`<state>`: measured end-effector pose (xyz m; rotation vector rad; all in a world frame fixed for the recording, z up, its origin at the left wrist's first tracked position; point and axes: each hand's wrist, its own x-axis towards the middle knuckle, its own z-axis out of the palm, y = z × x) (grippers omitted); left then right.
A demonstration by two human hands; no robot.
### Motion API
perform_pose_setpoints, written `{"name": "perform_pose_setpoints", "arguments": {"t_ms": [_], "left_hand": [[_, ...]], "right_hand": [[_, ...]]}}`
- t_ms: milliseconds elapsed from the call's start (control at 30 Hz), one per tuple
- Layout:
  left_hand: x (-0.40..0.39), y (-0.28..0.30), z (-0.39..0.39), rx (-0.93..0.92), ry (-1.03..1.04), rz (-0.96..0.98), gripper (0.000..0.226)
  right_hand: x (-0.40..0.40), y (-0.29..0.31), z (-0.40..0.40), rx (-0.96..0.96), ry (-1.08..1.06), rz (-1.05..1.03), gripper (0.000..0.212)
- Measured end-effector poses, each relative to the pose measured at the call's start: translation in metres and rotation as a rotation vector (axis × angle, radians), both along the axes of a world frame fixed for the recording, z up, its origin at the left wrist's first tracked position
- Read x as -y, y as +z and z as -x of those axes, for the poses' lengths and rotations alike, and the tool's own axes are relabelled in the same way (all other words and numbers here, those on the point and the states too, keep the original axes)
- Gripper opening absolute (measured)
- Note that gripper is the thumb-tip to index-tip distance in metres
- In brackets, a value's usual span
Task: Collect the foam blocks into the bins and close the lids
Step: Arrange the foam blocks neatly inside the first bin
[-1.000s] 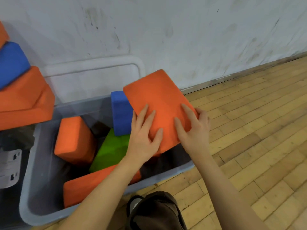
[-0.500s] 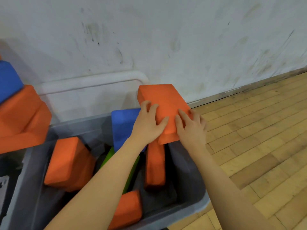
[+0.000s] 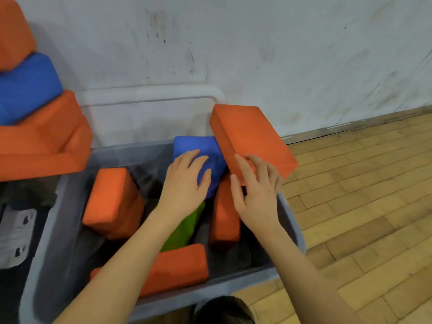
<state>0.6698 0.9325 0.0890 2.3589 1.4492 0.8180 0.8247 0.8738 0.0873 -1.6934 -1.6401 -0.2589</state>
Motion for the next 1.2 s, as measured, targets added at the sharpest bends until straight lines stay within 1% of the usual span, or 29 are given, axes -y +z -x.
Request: {"name": "perform_pose_setpoints", "arguments": {"t_ms": [100,167,267,367,467,500,567,633,700,767,867,900,967,1000,1033,1133,1200], "left_hand": [[0.018,-0.03,0.046,-0.086,0.067,0.047,0.048],[0.025,-0.051,0.073,-0.178,0.099,0.081,0.047],[0.027,-0.072,0.107,-0.343,0.142,0.068,0.046],[0.023,-0.081,0.134,-0.442,0.227,0.108,0.054],[0.017,-0.088,0.153,-0.491,0.339,0.235,0.06],[0.015,-0.09,0.159,-0.506,0.361,0.248,0.064],[0.009,-0.092,0.17,-0.529,0.368,0.218,0.07],[0.005,-0.091,0.179,-0.501,0.358,0.175,0.075],[0.001,-0.092,0.184,-0.479,0.349,0.183,0.079],[0.001,-0.095,0.186,-0.472,0.359,0.177,0.079],[0.005,-0.1,0.189,-0.48,0.372,0.113,0.079],[0.005,-0.101,0.189,-0.479,0.38,0.106,0.08],[0.005,-0.102,0.188,-0.481,0.388,0.11,0.081],[0.005,-0.102,0.188,-0.485,0.387,0.11,0.083],[0.006,-0.1,0.187,-0.486,0.385,0.115,0.085],[0.006,-0.097,0.187,-0.457,0.381,0.143,0.089],[0.006,-0.097,0.188,-0.46,0.37,0.14,0.086]], "right_hand": [[0.001,-0.019,0.029,0.06,0.267,0.058,0.037],[-0.007,-0.036,0.042,0.091,0.405,0.198,0.038],[-0.026,-0.066,0.058,0.161,0.538,0.461,0.048],[-0.049,-0.093,0.079,0.261,0.647,0.657,0.054],[-0.072,-0.121,0.104,0.444,0.749,0.829,0.056],[-0.078,-0.129,0.112,0.495,0.777,0.869,0.058],[-0.088,-0.145,0.127,0.546,0.832,0.914,0.061],[-0.092,-0.163,0.143,0.585,0.871,0.98,0.063],[-0.091,-0.179,0.154,0.601,0.896,1.053,0.063],[-0.089,-0.19,0.158,0.606,0.91,1.08,0.064],[-0.094,-0.195,0.152,0.649,0.921,1.082,0.068],[-0.097,-0.195,0.15,0.676,0.93,1.062,0.074],[-0.1,-0.192,0.15,0.716,0.953,1.01,0.093],[-0.1,-0.192,0.152,0.719,0.959,0.999,0.097],[-0.099,-0.193,0.153,0.708,0.954,0.996,0.096],[-0.097,-0.193,0.154,0.664,0.918,0.983,0.079],[-0.098,-0.192,0.155,0.655,0.908,0.988,0.078]]}}
